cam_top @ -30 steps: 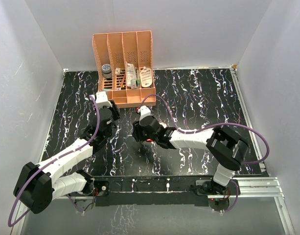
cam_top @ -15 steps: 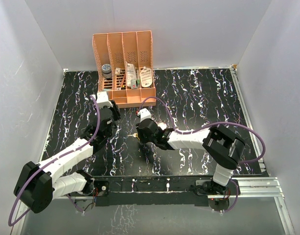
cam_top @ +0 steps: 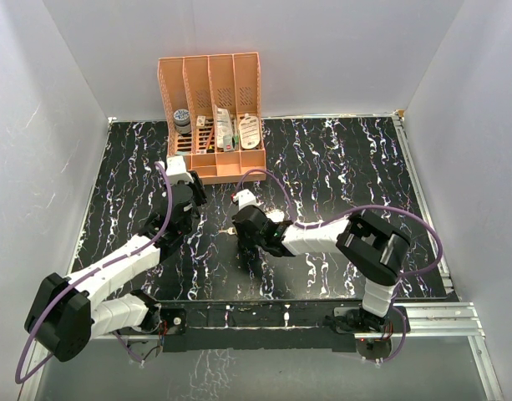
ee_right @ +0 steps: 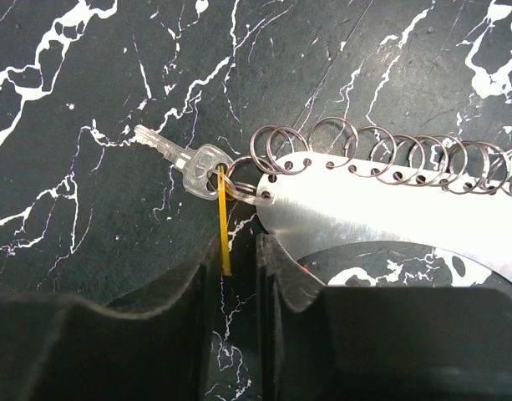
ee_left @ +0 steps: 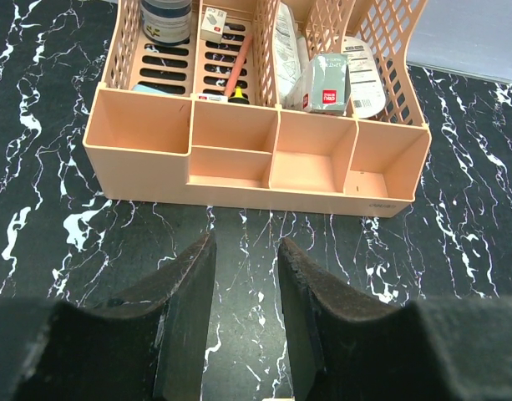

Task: Remove the keys from the keyring

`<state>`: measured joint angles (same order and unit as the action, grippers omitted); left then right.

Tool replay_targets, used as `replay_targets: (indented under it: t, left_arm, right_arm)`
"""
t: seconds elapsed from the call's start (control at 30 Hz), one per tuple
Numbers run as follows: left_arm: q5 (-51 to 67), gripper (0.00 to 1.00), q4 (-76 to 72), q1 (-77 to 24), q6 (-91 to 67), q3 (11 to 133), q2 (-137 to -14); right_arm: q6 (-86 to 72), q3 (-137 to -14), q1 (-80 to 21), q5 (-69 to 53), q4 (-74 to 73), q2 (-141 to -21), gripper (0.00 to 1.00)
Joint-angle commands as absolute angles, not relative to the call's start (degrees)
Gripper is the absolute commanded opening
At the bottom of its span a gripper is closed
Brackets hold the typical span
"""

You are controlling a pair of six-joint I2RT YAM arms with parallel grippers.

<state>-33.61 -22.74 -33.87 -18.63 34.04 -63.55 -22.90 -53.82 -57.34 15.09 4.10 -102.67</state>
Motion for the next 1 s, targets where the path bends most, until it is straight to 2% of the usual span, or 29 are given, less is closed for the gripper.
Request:
replay_targets:
  t: [0.0, 0.27, 0.33, 0.37, 0.5, 0.67, 0.8, 0.97]
  left_arm:
    - [-33.5, 0.35, -23.9, -33.7, -18.9, 34.0, -63.5]
    - [-33.4, 0.35, -24.1, -33.7, -19.1, 34.0, -63.8]
    - [-33.4, 0.35, -24.0, -33.7, -19.2, 33.9, -63.8]
    - [-33.4, 0.35, -24.0, -33.7, -19.1, 33.9, -63.8]
    - [-34.1, 0.35, -24.2, -33.7, -18.9, 33.8, -63.6]
    - [-33.5, 0.35, -26.3, -33.6, -18.4, 33.7, -64.3]
    - [-30.7, 0.32, -33.9, -33.6, -15.7, 32.7, -65.8]
    - [-30.0, 0.31, -44.5, -32.6, -14.1, 32.0, -68.7]
  right_arm:
    - [-23.7, -55.4, -57.4, 14.3, 6.1, -103.8, 0.2]
    - [-23.3, -56.1, -57.4, 14.5, 6.2, -103.9, 0.19]
    - [-23.1, -56.5, -57.5, 15.4, 5.9, -103.9, 0.03]
    - [-22.8, -56.7, -57.5, 15.8, 5.5, -103.6, 0.0]
    - [-17.6, -60.0, -58.8, 22.3, -0.1, -100.3, 0.0]
    - [-5.0, -65.9, -63.2, 34.4, -7.9, -88.6, 0.0]
    - [2.2, -70.4, -65.5, 41.0, -14.0, -82.6, 0.0]
    - [5.9, -78.7, -68.7, 47.6, -27.2, -81.4, 0.0]
